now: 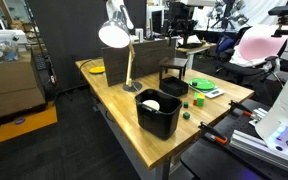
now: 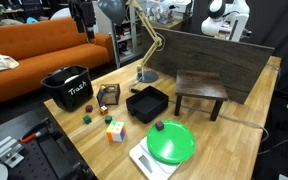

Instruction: Switch on the digital scale

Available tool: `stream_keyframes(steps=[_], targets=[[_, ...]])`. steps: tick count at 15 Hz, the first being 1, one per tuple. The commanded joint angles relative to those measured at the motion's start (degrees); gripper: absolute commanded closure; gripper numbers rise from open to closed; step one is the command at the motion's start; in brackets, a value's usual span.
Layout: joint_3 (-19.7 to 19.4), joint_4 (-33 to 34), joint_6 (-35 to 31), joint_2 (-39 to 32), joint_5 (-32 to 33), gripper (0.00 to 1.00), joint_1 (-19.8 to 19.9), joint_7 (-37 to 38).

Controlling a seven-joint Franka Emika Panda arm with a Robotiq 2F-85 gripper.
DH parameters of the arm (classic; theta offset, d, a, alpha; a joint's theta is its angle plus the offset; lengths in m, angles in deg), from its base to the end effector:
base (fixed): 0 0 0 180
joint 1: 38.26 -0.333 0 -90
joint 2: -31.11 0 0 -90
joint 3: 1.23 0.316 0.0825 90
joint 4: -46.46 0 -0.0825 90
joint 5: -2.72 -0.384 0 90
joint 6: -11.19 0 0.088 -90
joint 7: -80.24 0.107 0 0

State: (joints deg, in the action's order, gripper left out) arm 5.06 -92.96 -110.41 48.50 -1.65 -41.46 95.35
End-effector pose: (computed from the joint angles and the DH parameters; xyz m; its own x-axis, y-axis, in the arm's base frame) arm 0.4343 0.0766 0.4170 0.9896 -0.1427 -0.0172 -0.1432 -0.9893 -0.0283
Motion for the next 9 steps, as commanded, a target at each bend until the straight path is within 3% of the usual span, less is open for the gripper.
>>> stream_keyframes(steps=[1,9], targets=[[-0.25,-0.28,0.08,-0.01,0.42,0.0,0.57,0.38],[-0.42,-1.09,-0.08,0.2,1.07,0.0,1.21,1.26]])
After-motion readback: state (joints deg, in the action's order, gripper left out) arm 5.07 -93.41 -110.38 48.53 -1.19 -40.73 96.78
